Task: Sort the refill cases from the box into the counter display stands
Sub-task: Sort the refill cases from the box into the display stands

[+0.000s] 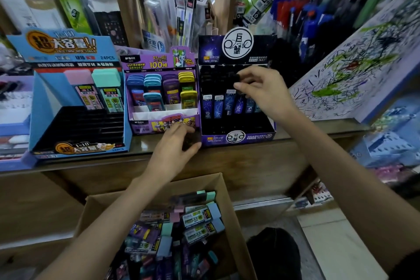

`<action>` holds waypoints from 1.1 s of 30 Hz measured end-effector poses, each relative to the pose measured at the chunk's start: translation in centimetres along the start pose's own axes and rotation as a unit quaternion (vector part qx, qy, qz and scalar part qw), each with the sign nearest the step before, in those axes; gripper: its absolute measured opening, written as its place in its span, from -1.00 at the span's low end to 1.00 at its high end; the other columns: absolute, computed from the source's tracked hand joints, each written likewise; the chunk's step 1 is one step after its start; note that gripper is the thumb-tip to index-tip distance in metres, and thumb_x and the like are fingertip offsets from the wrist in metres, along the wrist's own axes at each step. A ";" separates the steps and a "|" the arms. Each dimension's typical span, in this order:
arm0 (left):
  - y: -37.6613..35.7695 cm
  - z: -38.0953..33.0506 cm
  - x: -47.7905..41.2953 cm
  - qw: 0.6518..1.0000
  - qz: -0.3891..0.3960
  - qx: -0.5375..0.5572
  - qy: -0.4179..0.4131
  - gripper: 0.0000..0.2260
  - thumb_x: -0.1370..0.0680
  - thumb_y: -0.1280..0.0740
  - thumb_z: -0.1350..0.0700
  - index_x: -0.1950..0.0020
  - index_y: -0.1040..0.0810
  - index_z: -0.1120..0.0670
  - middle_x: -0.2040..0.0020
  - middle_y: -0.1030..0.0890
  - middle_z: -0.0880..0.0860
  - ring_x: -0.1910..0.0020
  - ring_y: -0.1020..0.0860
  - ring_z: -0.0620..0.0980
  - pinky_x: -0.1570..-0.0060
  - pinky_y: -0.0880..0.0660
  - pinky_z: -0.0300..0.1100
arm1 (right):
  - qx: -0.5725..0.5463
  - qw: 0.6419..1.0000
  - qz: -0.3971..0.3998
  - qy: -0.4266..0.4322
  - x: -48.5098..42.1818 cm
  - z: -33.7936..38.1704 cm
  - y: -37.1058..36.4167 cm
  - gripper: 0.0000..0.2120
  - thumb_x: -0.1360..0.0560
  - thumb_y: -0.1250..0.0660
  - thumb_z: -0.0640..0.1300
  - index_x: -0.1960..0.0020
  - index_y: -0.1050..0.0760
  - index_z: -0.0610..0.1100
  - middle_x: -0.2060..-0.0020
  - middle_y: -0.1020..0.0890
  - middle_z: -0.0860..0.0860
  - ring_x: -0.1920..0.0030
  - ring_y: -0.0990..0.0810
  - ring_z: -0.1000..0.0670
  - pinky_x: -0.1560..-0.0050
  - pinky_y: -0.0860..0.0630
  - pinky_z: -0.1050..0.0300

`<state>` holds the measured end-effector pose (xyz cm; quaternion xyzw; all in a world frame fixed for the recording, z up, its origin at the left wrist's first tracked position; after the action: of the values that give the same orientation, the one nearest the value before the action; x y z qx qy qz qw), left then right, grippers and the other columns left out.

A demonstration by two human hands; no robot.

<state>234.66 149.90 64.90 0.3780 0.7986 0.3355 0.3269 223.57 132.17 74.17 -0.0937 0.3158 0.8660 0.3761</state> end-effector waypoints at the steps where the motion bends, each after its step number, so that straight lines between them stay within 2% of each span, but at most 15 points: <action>1: -0.1 0.2 0.1 1.000 0.002 0.000 0.000 -0.67 -0.54 -0.33 0.06 -0.27 -0.46 0.13 -0.18 -0.47 0.04 -0.20 -0.42 -0.01 -0.12 -0.38 -0.19 | -0.007 1.000 0.004 0.002 0.0 0.0 0.1 -0.85 -0.48 -0.38 -0.24 0.03 -0.51 -0.03 0.21 -0.60 0.10 0.19 -0.60 0.07 0.11 -0.55 0.22; 4: -0.3 0.6 0.3 1.000 0.002 0.001 -0.007 -0.68 -0.54 -0.34 0.06 -0.25 -0.48 0.13 -0.17 -0.48 0.04 -0.19 -0.43 -0.02 -0.13 -0.40 -0.15 | -0.017 1.000 0.005 0.005 0.1 0.1 0.3 -0.81 -0.48 -0.38 -0.26 0.09 -0.52 0.03 0.24 -0.61 0.10 0.24 -0.60 0.14 0.16 -0.56 0.24; 8: -0.6 1.0 0.2 0.999 0.019 -0.031 -0.019 -0.67 -0.55 -0.32 0.06 -0.28 -0.47 0.13 -0.21 -0.50 0.04 -0.23 -0.42 0.00 -0.15 -0.39 -0.12 | -0.020 1.000 -0.006 0.003 0.1 0.1 0.4 -0.74 -0.48 -0.37 -0.25 0.13 -0.50 0.13 0.27 -0.60 0.10 0.24 -0.60 0.11 0.16 -0.57 0.23; 11: -0.9 1.4 0.4 0.998 0.029 -0.042 -0.037 -0.65 -0.54 -0.34 0.09 -0.30 -0.48 0.15 -0.25 -0.49 0.05 -0.26 -0.41 0.03 -0.22 -0.39 -0.06 | -0.019 1.000 -0.008 0.009 0.1 0.1 0.5 -0.74 -0.49 -0.37 -0.27 0.13 -0.50 0.11 0.28 -0.58 0.11 0.30 -0.57 0.23 0.22 -0.51 0.35; 13: -1.0 1.7 0.5 0.997 0.039 -0.048 -0.045 -0.62 -0.53 -0.35 0.10 -0.34 -0.45 0.15 -0.30 -0.46 0.07 -0.29 -0.38 0.05 -0.26 -0.36 -0.02 | -0.017 1.000 -0.012 0.004 0.2 0.1 0.7 -0.79 -0.49 -0.36 -0.28 0.11 -0.51 0.04 0.28 -0.57 0.09 0.33 -0.54 0.25 0.21 -0.49 0.36; 18: -1.3 2.0 0.5 0.997 0.050 -0.054 -0.038 -0.59 -0.55 -0.31 0.04 -0.38 -0.40 0.10 -0.36 -0.40 0.02 -0.34 -0.33 0.01 -0.26 -0.29 -0.04 | 0.002 1.000 0.001 0.004 0.3 0.3 0.5 -0.82 -0.48 -0.38 -0.25 0.07 -0.53 0.04 0.25 -0.58 0.12 0.27 -0.56 0.20 0.14 -0.52 0.30; 20: -0.9 1.5 0.8 0.999 0.010 -0.005 -0.040 -0.65 -0.56 -0.31 0.07 -0.33 -0.45 0.10 -0.31 -0.44 0.01 -0.32 -0.37 -0.02 -0.26 -0.32 -0.05 | 0.012 1.000 0.006 -0.001 0.4 0.1 0.0 -0.83 -0.48 -0.39 -0.23 0.05 -0.54 0.03 0.23 -0.59 0.12 0.21 -0.61 0.12 0.09 -0.56 0.23; 23: -0.1 -0.4 0.9 0.992 -0.069 0.056 -0.092 -0.67 -0.56 -0.31 0.09 -0.31 -0.45 0.11 -0.28 -0.45 0.01 -0.29 -0.36 -0.13 -0.28 -0.33 -0.16 | 0.033 0.999 -0.015 -0.025 0.6 -1.0 -0.5 -0.83 -0.47 -0.40 -0.20 -0.07 -0.57 -0.12 0.21 -0.61 0.05 0.14 -0.64 -0.02 0.03 -0.60 0.05; 25: -0.3 -1.6 0.5 0.987 -0.076 0.011 -0.138 -0.63 -0.56 -0.31 0.07 -0.35 -0.43 0.11 -0.32 -0.44 0.03 -0.33 -0.34 -0.07 -0.31 -0.27 -0.14 | 0.035 0.998 -0.025 -0.046 0.6 -1.7 -0.7 -0.80 -0.48 -0.39 -0.19 -0.10 -0.57 -0.15 0.21 -0.62 0.02 0.16 -0.65 0.00 0.03 -0.61 0.03; 28: -1.5 -2.2 -0.5 0.986 -0.024 -0.067 -0.149 -0.59 -0.56 -0.30 0.02 -0.38 -0.40 0.10 -0.41 -0.37 0.03 -0.44 -0.23 0.03 -0.39 -0.18 -0.03 | 0.039 0.997 -0.030 -0.067 0.3 -2.0 -0.9 -0.78 -0.48 -0.39 -0.19 -0.12 -0.56 -0.19 0.20 -0.62 -0.01 0.17 -0.65 0.00 0.01 -0.61 -0.01; 30: -2.1 -2.1 -0.7 0.984 -0.007 -0.107 -0.143 -0.57 -0.56 -0.30 0.03 -0.40 -0.38 0.10 -0.44 -0.34 0.03 -0.47 -0.15 0.05 -0.43 -0.12 -0.03 | 0.057 0.995 -0.039 -0.074 0.1 -2.0 -1.0 -0.77 -0.49 -0.39 -0.18 -0.12 -0.57 -0.21 0.18 -0.63 -0.04 0.16 -0.65 0.00 0.00 -0.60 0.07; 33: -2.1 -2.4 -0.3 0.985 0.001 -0.100 -0.143 -0.57 -0.56 -0.30 0.06 -0.41 -0.37 0.10 -0.45 -0.33 0.04 -0.48 -0.15 0.07 -0.44 -0.12 -0.01 | 0.148 0.986 -0.038 -0.063 0.3 -1.3 -1.0 -0.82 -0.50 -0.37 -0.11 -0.03 -0.58 -0.20 0.20 -0.64 -0.07 0.20 -0.64 0.03 0.15 -0.53 0.31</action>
<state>232.20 147.94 64.68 0.3883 0.7053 0.3569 0.4736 224.01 132.08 72.59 0.0063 0.4122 0.7992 0.4374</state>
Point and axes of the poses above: each hand's wrist, its own x-axis away from the middle knuckle, its own y-axis out of the back of the hand, z = x × y, the point moved 5 cm from there along -x, towards the middle knuckle
